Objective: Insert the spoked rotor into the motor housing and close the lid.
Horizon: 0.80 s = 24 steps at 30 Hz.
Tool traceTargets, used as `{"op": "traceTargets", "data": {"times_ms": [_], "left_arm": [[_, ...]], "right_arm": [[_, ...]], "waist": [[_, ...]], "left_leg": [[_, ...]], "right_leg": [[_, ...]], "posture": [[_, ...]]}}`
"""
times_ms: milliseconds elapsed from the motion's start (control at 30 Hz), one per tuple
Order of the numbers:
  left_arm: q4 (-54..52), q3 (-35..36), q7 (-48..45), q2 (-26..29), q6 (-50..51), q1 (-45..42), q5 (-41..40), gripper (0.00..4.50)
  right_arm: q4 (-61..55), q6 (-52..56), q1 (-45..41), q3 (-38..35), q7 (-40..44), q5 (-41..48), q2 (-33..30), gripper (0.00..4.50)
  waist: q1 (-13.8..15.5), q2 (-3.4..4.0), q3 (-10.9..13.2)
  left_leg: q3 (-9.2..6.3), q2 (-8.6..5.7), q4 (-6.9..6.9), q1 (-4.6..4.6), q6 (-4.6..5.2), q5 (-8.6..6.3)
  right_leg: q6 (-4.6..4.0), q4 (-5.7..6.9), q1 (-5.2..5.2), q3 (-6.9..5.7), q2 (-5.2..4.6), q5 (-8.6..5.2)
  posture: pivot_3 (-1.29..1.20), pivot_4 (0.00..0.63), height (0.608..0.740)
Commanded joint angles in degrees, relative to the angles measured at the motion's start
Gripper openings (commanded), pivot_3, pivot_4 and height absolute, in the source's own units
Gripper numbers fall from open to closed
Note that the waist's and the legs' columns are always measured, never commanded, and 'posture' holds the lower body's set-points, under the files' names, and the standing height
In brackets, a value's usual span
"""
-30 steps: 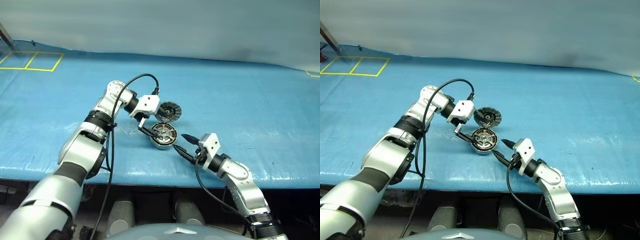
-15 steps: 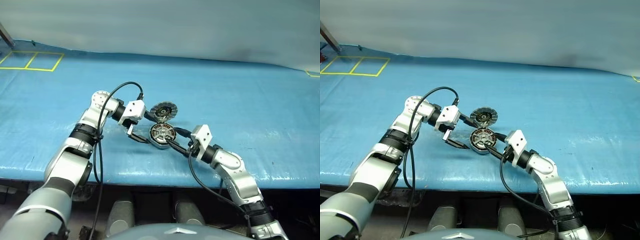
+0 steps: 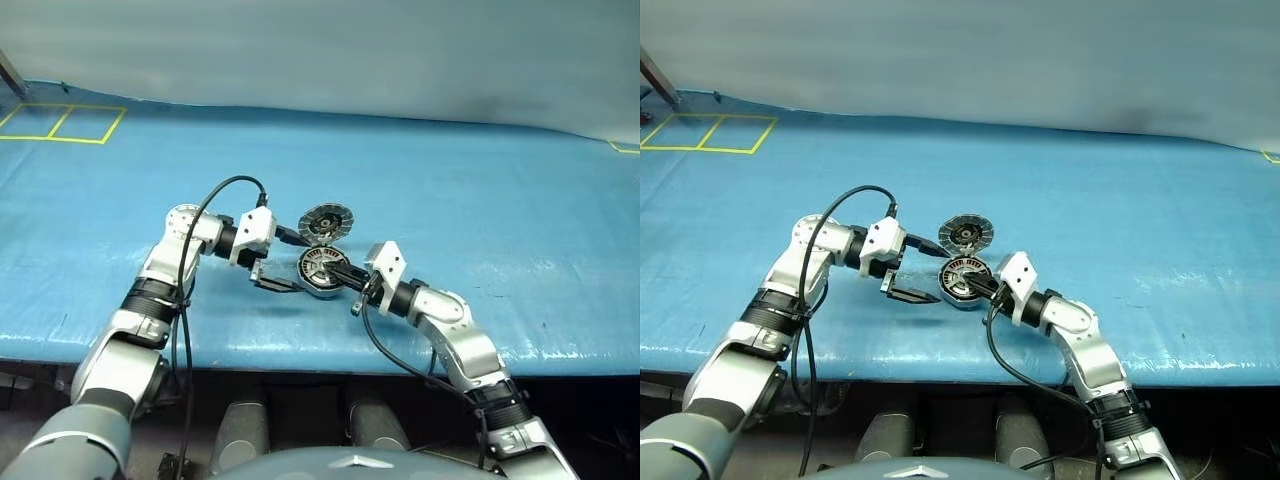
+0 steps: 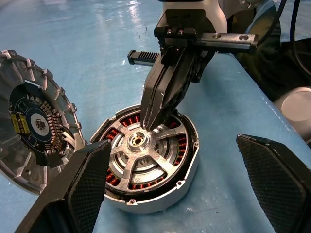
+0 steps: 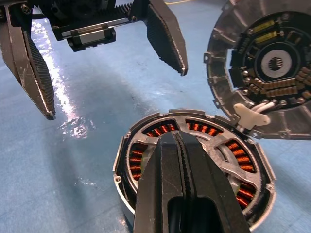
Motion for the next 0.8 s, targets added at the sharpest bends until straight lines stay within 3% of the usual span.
{"op": "traceTargets", "data": {"times_ms": [33, 367, 533, 800], "left_arm": [[-4.7, 1.9, 2.1, 0.8, 1.7, 2.0, -2.2, 4.5], [-9.2, 4.0, 6.8, 1.5, 4.2, 8.4, -4.6, 4.5], [-10.9, 5.0, 8.8, 1.1, 5.1, 10.9, -6.2, 4.5], [-12.5, 6.1, 12.3, 0.5, 6.1, 14.0, -8.5, 4.5]], "right_arm": [[0.2, 0.2, -1.6, 0.5, 0.7, -0.4, 0.3, 0.03], [2.0, 6.3, -4.0, 2.3, -1.9, -5.6, -1.6, 0.03], [0.0, 6.2, -3.6, 1.7, -2.0, -5.0, -1.0, 0.03], [-5.3, 7.2, -4.4, 0.2, -1.3, -3.0, -1.3, 0.03]], "waist": [[0.0, 0.0, 0.0], [0.0, 0.02, 0.0], [0.0, 0.02, 0.0], [0.0, 0.03, 0.0]], "left_leg": [[0.0, 0.0, 0.0, 0.01, 0.0, 0.0], [0.02, 0.01, -0.01, 0.13, -0.01, 0.0], [0.03, 0.03, -0.1, 0.8, -0.03, -0.01], [0.1, 0.03, -0.26, 0.69, -0.03, 0.0]], "right_leg": [[0.0, 0.0, 0.0, 0.0, 0.0, 0.0], [0.0, 0.0, 0.1, 0.0, 0.0, -0.01], [0.07, -0.1, 0.75, 0.0, -0.02, -0.08], [-0.06, -0.15, 0.58, 0.0, -0.07, -0.05]], "posture": [[0.0, 0.15, 0.74], [0.0, 0.15, 0.74], [0.0, 0.15, 0.74], [0.0, 0.15, 0.74]]}}
